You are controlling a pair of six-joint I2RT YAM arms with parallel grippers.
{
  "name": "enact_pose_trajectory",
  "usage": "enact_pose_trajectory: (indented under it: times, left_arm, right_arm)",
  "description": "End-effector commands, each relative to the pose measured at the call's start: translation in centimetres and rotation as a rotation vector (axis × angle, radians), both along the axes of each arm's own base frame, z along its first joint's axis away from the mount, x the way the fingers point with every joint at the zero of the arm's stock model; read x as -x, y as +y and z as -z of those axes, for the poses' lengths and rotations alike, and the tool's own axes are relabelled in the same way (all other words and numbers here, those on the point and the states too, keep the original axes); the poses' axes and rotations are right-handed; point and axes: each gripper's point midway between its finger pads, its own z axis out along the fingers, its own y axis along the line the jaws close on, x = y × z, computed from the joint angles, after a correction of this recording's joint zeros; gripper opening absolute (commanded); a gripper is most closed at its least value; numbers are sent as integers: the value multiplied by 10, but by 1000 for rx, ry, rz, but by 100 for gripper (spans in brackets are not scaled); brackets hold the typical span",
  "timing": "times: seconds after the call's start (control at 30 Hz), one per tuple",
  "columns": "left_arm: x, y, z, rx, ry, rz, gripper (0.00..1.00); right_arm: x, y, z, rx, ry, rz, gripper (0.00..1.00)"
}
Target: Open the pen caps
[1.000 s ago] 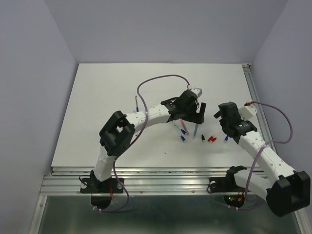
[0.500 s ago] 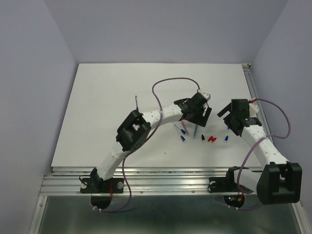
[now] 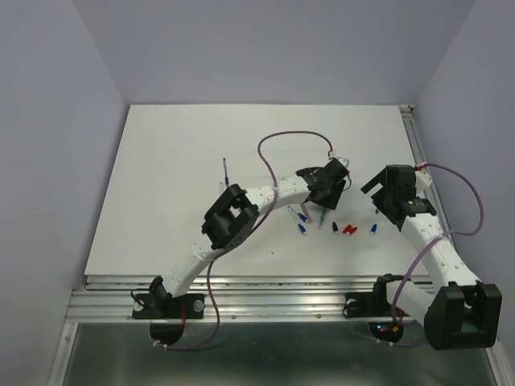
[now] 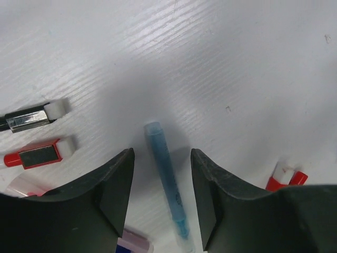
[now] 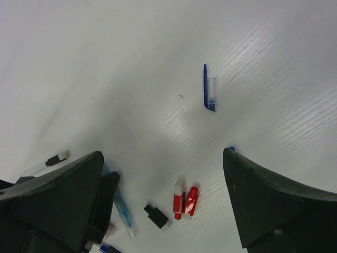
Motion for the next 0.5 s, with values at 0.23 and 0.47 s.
enact_pose_trajectory:
  times: [0.23, 0.47]
  left_arm:
    - [12, 29, 34, -237, -39, -103, 46]
    - [26, 37, 49, -313, -61, -64, 39]
  right_arm:
    - [3, -11, -6, 37, -55, 36, 100]
    - [5, -16, -7, 51, -68, 67, 100]
